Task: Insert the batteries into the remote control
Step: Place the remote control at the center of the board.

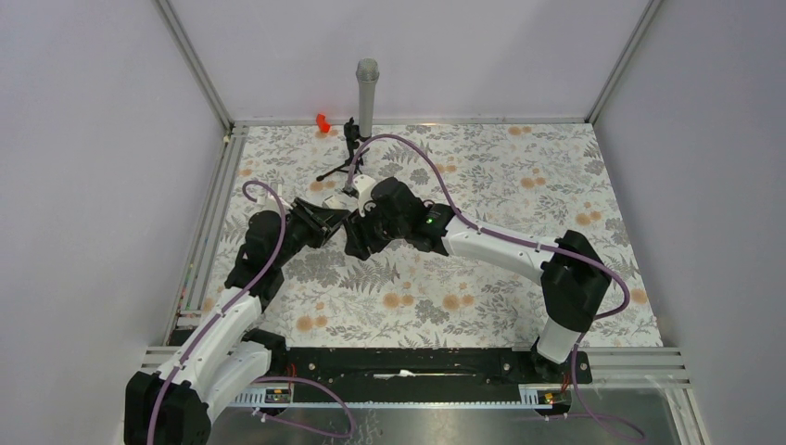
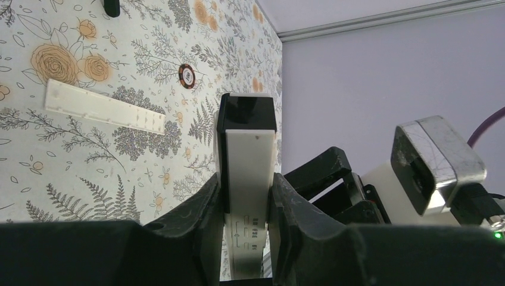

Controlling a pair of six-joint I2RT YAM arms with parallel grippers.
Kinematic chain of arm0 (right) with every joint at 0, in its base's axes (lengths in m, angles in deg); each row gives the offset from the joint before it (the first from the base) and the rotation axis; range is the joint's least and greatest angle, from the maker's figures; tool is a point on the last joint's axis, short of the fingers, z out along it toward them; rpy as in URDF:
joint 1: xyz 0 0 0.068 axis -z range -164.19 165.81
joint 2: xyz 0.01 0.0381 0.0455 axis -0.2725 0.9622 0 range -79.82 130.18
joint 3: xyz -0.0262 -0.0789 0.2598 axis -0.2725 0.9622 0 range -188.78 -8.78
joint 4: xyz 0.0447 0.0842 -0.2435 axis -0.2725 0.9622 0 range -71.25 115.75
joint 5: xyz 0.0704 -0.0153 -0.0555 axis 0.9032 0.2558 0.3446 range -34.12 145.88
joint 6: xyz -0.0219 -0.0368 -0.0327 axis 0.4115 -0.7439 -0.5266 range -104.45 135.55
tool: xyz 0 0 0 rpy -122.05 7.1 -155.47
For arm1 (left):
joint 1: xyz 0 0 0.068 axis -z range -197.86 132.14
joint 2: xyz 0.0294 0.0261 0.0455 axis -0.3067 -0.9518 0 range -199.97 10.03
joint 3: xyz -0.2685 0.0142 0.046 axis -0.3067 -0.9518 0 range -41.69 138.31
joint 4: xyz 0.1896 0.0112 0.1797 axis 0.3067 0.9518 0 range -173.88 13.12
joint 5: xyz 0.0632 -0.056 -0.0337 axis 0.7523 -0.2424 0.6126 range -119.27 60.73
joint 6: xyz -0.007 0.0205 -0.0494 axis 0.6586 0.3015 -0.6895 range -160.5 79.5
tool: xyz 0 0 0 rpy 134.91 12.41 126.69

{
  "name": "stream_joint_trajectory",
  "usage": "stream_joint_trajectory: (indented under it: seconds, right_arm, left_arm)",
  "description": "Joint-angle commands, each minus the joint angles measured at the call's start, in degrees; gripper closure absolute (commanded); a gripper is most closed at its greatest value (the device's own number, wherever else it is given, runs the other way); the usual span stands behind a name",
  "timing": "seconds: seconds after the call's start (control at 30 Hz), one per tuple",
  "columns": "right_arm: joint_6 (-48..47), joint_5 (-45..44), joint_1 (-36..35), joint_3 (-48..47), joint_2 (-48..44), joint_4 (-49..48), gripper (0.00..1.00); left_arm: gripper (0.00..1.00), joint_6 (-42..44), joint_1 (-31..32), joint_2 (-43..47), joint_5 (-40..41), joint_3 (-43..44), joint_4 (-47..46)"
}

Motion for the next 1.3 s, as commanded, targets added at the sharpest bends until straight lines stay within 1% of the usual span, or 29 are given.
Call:
stream_joint_trajectory:
  seconds: [0.0,0.17,0.23,0.33,0.4,0.43,0.5,0.57,0.63,0.73,0.8,0.87,0.93,1.07,1.27]
  right_arm:
    - [-2.2,-0.6,-0.6,-1.2,-2.4,-3.1,0.39]
    - [-3.4,-1.3,-0.6,-1.4,-1.9,-2.3,0.42]
    - [-3.5,-1.2,-0.6,-1.4,-1.9,-2.3,0.50]
    - [-3.2,-0.7,-0.6,-1.3,-1.6,-2.2,0.65]
    - [-3.5,-0.4,-0.6,-1.3,-1.2,-2.1,0.74]
    - [-3.7,-0.4,-0.6,-1.4,-1.0,-1.7,0.78]
    - [-4.4,-0.4,-0.5,-1.6,-0.5,-0.8,0.82]
    - [-5.6,-0.6,-0.6,-1.4,-0.4,-0.2,0.82]
    - [-7.5,-0.8,-0.6,-1.0,-0.7,0.5,0.82]
    - [-10.5,-0.5,-0.6,1.0,-1.9,0.7,0.83]
    - [-13.6,0.5,-0.6,2.9,-3.0,0.9,0.83]
    - [-16.4,2.1,-0.6,5.3,-4.0,1.6,0.82]
    - [-20.2,3.3,-0.6,7.4,-4.8,3.3,0.82]
    - [-26.6,0.5,-0.6,10.5,-4.7,6.5,0.80]
    - [-31.2,-2.6,-0.6,7.5,0.0,14.9,0.82]
  left_arm:
    - [0.89,0.8,0.1,0.7,0.2,0.8,-4.1]
    - [0.89,1.7,0.1,-0.2,0.2,1.1,-3.2]
    - [0.89,1.9,0.1,-0.4,0.2,1.1,-3.1]
    - [0.88,1.9,0.1,-0.6,0.2,0.9,-3.1]
    - [0.83,2.0,0.1,-0.4,0.3,0.6,-3.0]
    - [0.79,1.9,0.1,-0.3,0.5,0.5,-3.1]
    - [0.68,2.0,0.1,-0.1,1.1,0.1,-3.5]
    - [0.52,2.9,0.1,0.3,2.2,-0.1,-3.4]
    - [0.39,4.1,-0.1,0.9,3.8,-0.1,-2.7]
    - [0.24,6.6,-0.7,1.9,6.8,0.7,0.6]
    - [0.18,8.5,-1.8,2.7,8.7,1.6,3.7]
    - [0.14,10.7,-3.2,3.9,10.9,2.7,7.6]
    - [0.12,12.7,-4.8,5.6,12.7,3.2,11.5]
    - [0.09,15.7,-7.5,8.1,16.2,3.8,18.2]
    - [0.09,16.4,-11.3,9.2,13.0,2.8,20.3]
